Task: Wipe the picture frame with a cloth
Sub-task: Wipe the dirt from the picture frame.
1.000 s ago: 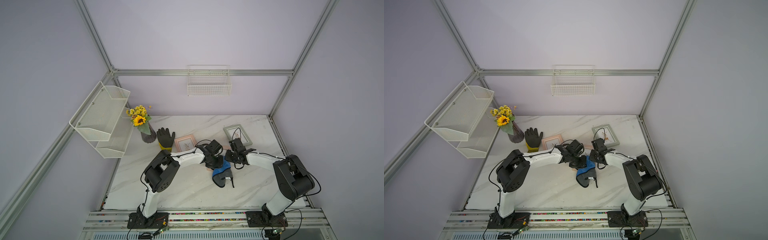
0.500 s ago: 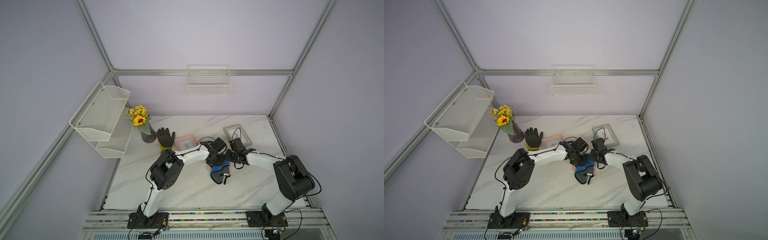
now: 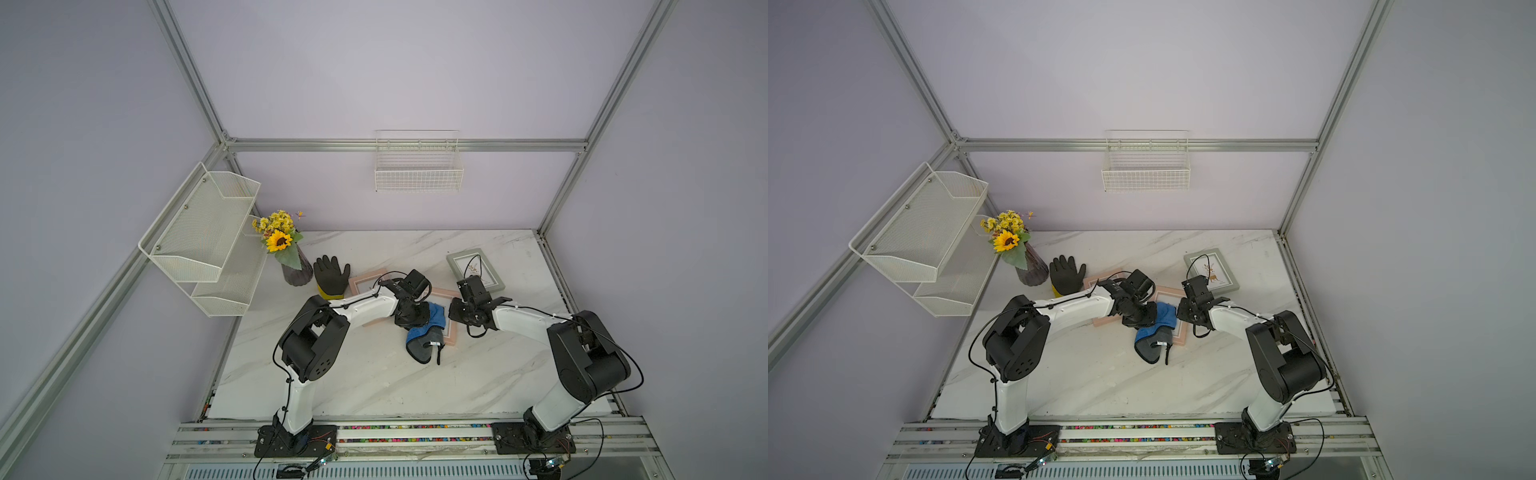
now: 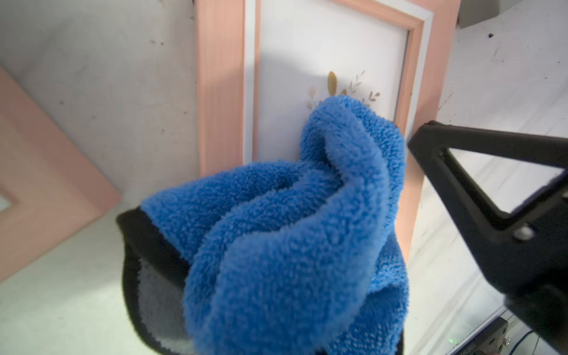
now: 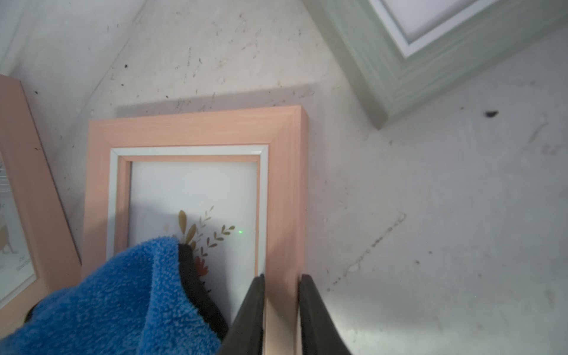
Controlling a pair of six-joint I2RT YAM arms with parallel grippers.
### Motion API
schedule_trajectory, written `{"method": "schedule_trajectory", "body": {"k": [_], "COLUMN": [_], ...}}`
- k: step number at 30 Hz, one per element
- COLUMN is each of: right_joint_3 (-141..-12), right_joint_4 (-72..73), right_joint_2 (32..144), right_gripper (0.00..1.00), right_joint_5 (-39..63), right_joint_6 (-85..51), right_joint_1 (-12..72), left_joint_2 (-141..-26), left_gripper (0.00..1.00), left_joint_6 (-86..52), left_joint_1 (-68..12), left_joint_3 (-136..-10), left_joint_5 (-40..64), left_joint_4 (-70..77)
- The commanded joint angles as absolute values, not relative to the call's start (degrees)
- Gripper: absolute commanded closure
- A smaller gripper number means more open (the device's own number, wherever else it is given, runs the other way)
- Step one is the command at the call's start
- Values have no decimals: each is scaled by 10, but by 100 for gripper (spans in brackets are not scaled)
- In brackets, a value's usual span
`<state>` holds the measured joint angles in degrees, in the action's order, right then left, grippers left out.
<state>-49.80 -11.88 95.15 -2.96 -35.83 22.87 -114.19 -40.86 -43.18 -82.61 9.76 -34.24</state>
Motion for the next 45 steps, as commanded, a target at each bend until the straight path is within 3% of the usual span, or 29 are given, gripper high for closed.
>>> {"method": "schedule_trajectory", "body": {"k": [1,6,11,16,25,36,45], "right_joint_3": [-486,-488,-486,-494,-542,-550,-539], "right_joint_4": [-159,-160,-154,-148,-171,-175,-172], "right_joint_2": [971,973,972,977,963,1009,1002], "right_gripper": [77,77,77,68,54,55,66], "right_joint_5": [-35,-35,-24,-2,-23,-51,-55], "right_joint_6": [-356,-355,-353,-352,-338,-338,-342], "right_joint_1": [227,227,227,218,211,211,211], "left_joint_2": [-1166,-1195,-1141,-1079,-1073,-1122,-1150], "left_gripper": [100,100,100,100,100,100,100], "left_joint_6": [-401,-402,-400,-399,-400,-396,-420], "left_joint_1": [-463,-484,-464,-425,-432,-451,-497], "left_joint_3": [-864,-913,-861,-790,-797,-856,-854], "left_joint_5": [97,107,80,82,103,121,160], "left_joint_4": [-366,-366,-356,-331,-311,-306,-293]}}
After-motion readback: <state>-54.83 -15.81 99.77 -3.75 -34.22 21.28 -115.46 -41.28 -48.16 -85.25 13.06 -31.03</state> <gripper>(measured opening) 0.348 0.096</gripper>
